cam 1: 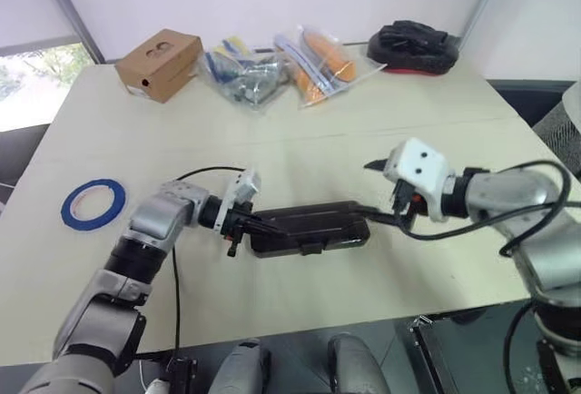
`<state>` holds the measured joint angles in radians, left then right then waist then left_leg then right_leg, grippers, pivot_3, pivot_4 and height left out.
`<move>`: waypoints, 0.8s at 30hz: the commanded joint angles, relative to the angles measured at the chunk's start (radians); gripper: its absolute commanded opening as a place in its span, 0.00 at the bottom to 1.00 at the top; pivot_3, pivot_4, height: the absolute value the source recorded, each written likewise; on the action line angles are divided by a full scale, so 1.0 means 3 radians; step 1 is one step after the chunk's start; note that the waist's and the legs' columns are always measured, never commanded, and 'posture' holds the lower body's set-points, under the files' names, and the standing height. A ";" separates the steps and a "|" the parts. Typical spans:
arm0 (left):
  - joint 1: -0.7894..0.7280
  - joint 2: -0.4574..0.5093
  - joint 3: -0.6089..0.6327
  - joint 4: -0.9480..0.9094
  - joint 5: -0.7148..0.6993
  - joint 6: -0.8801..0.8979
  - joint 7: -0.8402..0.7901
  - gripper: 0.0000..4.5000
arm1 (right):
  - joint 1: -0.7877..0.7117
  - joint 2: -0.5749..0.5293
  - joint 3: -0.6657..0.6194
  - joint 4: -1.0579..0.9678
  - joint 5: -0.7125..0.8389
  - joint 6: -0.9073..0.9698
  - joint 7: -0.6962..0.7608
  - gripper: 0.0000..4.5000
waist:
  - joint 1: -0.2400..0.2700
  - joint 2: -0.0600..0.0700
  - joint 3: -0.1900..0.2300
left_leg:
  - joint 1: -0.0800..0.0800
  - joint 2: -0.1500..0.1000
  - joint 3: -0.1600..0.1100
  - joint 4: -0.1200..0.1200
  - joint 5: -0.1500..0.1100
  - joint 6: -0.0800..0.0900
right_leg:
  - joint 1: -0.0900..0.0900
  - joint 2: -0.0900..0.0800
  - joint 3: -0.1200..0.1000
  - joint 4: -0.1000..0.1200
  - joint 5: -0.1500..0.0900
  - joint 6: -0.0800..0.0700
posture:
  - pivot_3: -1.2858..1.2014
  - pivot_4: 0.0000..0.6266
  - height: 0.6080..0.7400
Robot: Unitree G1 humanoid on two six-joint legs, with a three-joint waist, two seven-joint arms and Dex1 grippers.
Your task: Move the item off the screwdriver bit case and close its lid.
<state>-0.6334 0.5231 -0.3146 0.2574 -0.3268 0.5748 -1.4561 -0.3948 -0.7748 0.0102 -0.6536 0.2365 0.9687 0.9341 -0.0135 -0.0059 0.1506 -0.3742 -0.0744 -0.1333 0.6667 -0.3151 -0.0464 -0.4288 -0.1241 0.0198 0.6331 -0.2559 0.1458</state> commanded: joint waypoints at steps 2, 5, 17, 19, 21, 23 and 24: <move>0.0111 0.0056 -0.0297 0.0360 0.0451 -0.0537 0.0049 0.00 | 0.0270 0.0071 0.0031 -0.0244 0.0261 0.0142 -0.0119 0.92 | 0.0008 0.0002 -0.0004 | 0.0003 0.0000 0.0000 0.0000 0.0000 0.0000 | 0.0003 0.0000 0.0000 0.0000 0.0000 0.0000 | 0.52 0.24 1.00; 0.0032 0.0063 -0.0288 0.0507 0.0494 -0.0661 0.0050 0.00 | 0.0382 0.0061 0.0049 -0.0292 0.0422 0.0223 -0.0138 0.92 | 0.0010 0.0000 -0.0007 | 0.0010 0.0000 0.0000 0.0002 -0.0005 0.0009 | 0.0014 0.0000 0.0000 -0.0001 0.0000 0.0000 | 0.52 0.24 1.00; -0.0916 -0.0329 0.0276 0.0690 -0.0065 0.0023 0.0198 0.00 | 0.0396 0.0371 0.0117 -0.0279 0.1042 0.0379 -0.0404 0.60 | 0.0011 -0.0008 -0.0002 | -0.0001 -0.0003 -0.0009 0.0011 -0.0002 0.0007 | 0.0012 0.0001 -0.0013 -0.0001 0.0000 0.0001 | 0.52 0.24 1.00; -0.1017 -0.0418 0.0271 0.0825 -0.0006 -0.0022 0.0229 0.00 | 0.0415 0.0402 0.0231 -0.0213 0.1010 0.0321 -0.0469 0.39 | 0.0001 -0.0008 -0.0002 | -0.0001 -0.0002 -0.0008 0.0010 -0.0002 0.0006 | 0.0011 0.0000 -0.0013 -0.0001 0.0000 0.0001 | 0.52 0.24 1.00; -0.1071 -0.0484 0.0239 0.0958 0.0080 -0.0134 0.0250 0.00 | 0.0433 0.0418 0.0322 -0.0164 0.0988 0.0273 -0.0518 0.14 | -0.0012 -0.0007 -0.0003 | 0.0001 -0.0002 -0.0008 0.0008 -0.0002 0.0007 | 0.0011 0.0000 -0.0012 -0.0002 0.0000 0.0001 | 0.52 0.24 1.00; -0.1097 -0.0553 0.0186 0.1151 0.0211 -0.0310 0.0288 0.00 | 0.0444 0.0445 0.0419 -0.0103 0.0959 0.0245 -0.0590 0.02 | -0.0019 -0.0007 -0.0003 | 0.0003 -0.0001 -0.0006 0.0004 -0.0002 0.0007 | 0.0009 0.0000 -0.0011 -0.0002 0.0000 0.0001 | 0.52 0.24 1.00; -0.1096 -0.0579 0.0158 0.1228 0.0265 -0.0394 0.0286 0.00 | 0.0453 0.0444 0.0470 -0.0080 0.0932 0.0212 -0.0614 0.02 | -0.0016 -0.0007 -0.0003 | 0.0002 -0.0001 -0.0006 0.0004 -0.0002 0.0006 | 0.0008 0.0000 -0.0011 -0.0001 0.0000 0.0001 | 0.52 0.24 1.00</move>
<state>-0.9546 0.3482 -0.2637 0.6017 -0.2711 0.5035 -1.3737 -0.2579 -0.6487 0.1338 -0.6722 0.5236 1.0597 0.7633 -0.0183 -0.0080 0.1498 -0.3734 -0.0748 -0.1348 0.6680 -0.3158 -0.0445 -0.4265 -0.1240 0.0164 0.6328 -0.2559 0.1460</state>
